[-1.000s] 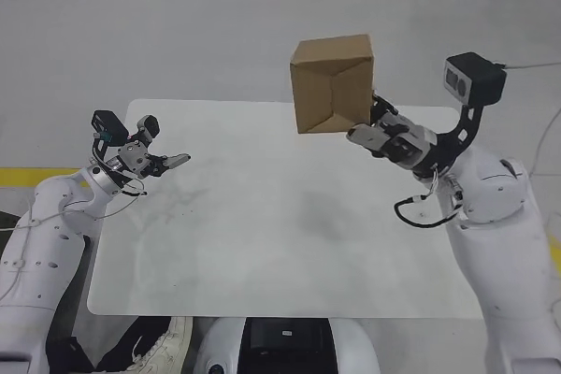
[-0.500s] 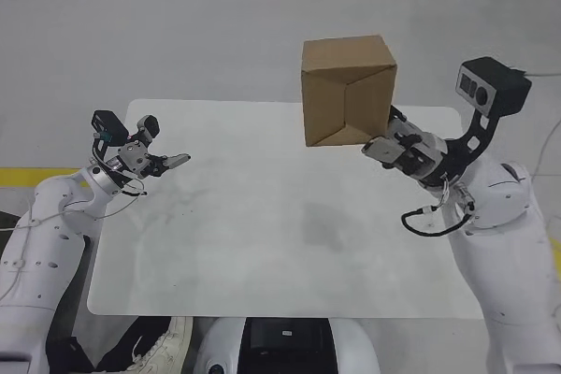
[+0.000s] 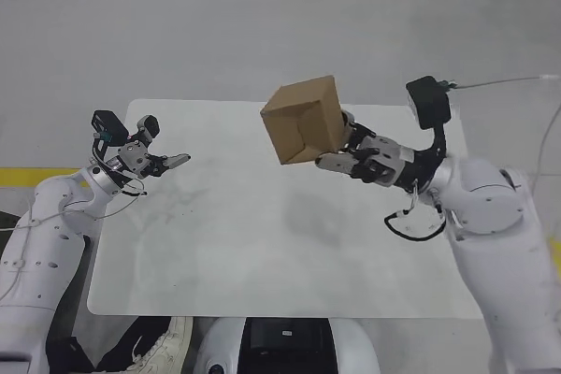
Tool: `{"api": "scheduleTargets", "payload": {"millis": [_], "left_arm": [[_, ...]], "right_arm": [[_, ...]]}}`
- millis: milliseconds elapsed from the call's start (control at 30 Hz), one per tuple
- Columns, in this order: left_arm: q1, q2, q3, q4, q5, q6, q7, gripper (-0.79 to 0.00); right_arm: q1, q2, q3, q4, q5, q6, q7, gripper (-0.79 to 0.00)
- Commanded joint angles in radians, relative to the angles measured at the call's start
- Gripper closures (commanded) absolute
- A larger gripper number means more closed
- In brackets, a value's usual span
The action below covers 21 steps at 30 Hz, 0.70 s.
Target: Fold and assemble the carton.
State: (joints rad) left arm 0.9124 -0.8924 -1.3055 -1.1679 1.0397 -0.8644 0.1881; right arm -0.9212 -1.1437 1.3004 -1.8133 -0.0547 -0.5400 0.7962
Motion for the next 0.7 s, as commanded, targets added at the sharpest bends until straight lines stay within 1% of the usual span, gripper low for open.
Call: {"api": "scheduleTargets", "payload": {"millis": [0,133,367,500,667], "left_arm": [[0.000,0.000,0.000,0.000,0.000,0.000,0.000,-0.785],[0.000,0.000,0.000,0.000,0.000,0.000,0.000,-0.785],[0.000,0.000,0.000,0.000,0.000,0.000,0.000,-0.785],[0.000,0.000,0.000,0.000,0.000,0.000,0.000,-0.785],[0.000,0.000,0.000,0.000,0.000,0.000,0.000,-0.785]], "right_arm": [[-0.023,0.004,0.003,-0.005,-0.050,0.023,0.017,0.000],[-0.069,0.012,-0.002,-0.008,-0.144,0.075,0.043,0.000],[-0.125,0.022,-0.047,-0.031,-0.364,0.154,0.088,0.000],[-0.138,0.024,-0.101,-0.041,-0.494,0.189,0.131,0.000],[-0.122,0.021,-0.196,-0.042,-0.663,0.230,0.197,0.000]]}}
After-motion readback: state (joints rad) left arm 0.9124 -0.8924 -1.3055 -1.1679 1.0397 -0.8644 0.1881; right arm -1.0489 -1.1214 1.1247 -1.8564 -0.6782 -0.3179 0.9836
